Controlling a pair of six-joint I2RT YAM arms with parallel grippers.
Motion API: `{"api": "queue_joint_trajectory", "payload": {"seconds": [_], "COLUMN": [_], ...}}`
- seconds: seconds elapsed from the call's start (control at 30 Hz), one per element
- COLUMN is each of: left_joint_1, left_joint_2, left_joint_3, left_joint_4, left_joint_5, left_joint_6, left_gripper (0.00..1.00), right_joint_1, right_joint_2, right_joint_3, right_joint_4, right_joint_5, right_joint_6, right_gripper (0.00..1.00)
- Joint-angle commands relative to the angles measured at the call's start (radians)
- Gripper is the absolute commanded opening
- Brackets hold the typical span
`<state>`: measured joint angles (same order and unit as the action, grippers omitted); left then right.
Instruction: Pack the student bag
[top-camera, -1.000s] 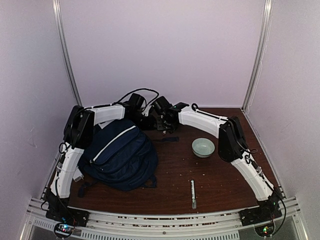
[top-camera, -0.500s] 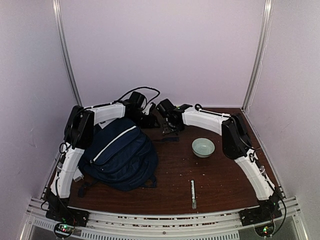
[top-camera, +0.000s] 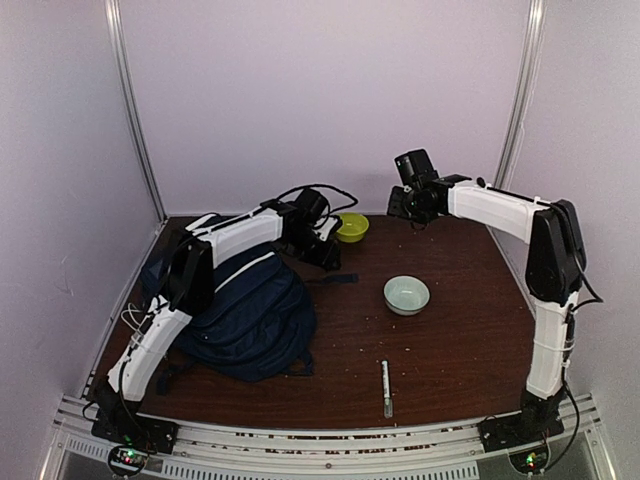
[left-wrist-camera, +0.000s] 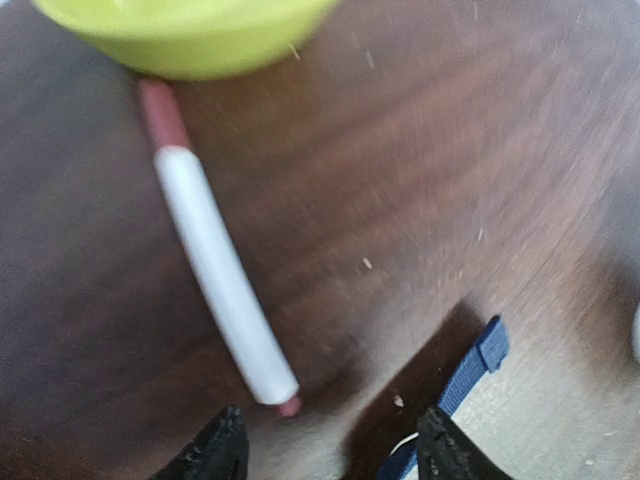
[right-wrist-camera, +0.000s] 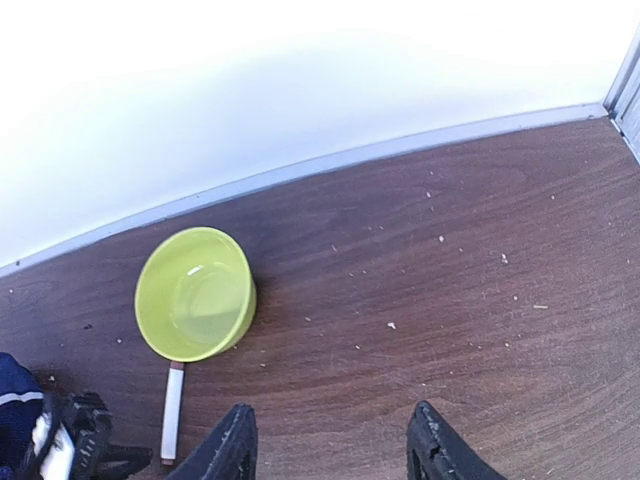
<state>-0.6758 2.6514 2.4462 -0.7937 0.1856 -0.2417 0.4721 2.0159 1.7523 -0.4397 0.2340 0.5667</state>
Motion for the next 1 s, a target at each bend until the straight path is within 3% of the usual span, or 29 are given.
{"api": "queue_joint_trajectory", "payload": {"seconds": [0.0, 0.17, 0.27, 0.5, 0.73, 0.97], "left_joint_1": [-0.032, -0.021, -0.02, -0.007, -0.009, -0.012], "left_joint_2": [0.056, 0.084, 0.087, 0.109, 0.109, 0.112], "left_joint_3": [0.103, 0.152, 0.157, 0.181, 0.18, 0.178], "left_joint_4": [-0.098, -0.121, -0.11, -0.054, -0.052, -0.025], "left_joint_5": [-0.134, -0.128, -0.123, -0.103, -0.108, -0.085], "left_joint_6": [0.054, 0.018, 0.019, -0.035, -0.034, -0.041], "left_gripper": [0.56, 0.49, 0.49, 0.45, 0.39, 0.39], "right_joint_1": [-0.024, -0.037, -0.041, -0.04, -0.04, -0.044], "right_joint_2": [-0.029, -0.107, -0.14, -0.12, -0.145, -0.159], "right_joint_3": [-0.088, -0.202, -0.248, -0.222, -0.208, -0.213], "right_joint_4": [0.05, 0.095, 0.132, 0.133, 0.135, 0.162], "right_joint_5": [-0.043, -0.038, -0.035, -0.091, -0.047, -0.033], "right_joint_6": [0.001, -0.031, -0.032, -0.01, -0.061, -0.077], "right_gripper": [0.53, 0.53, 0.53, 0.53, 0.54, 0.54]}}
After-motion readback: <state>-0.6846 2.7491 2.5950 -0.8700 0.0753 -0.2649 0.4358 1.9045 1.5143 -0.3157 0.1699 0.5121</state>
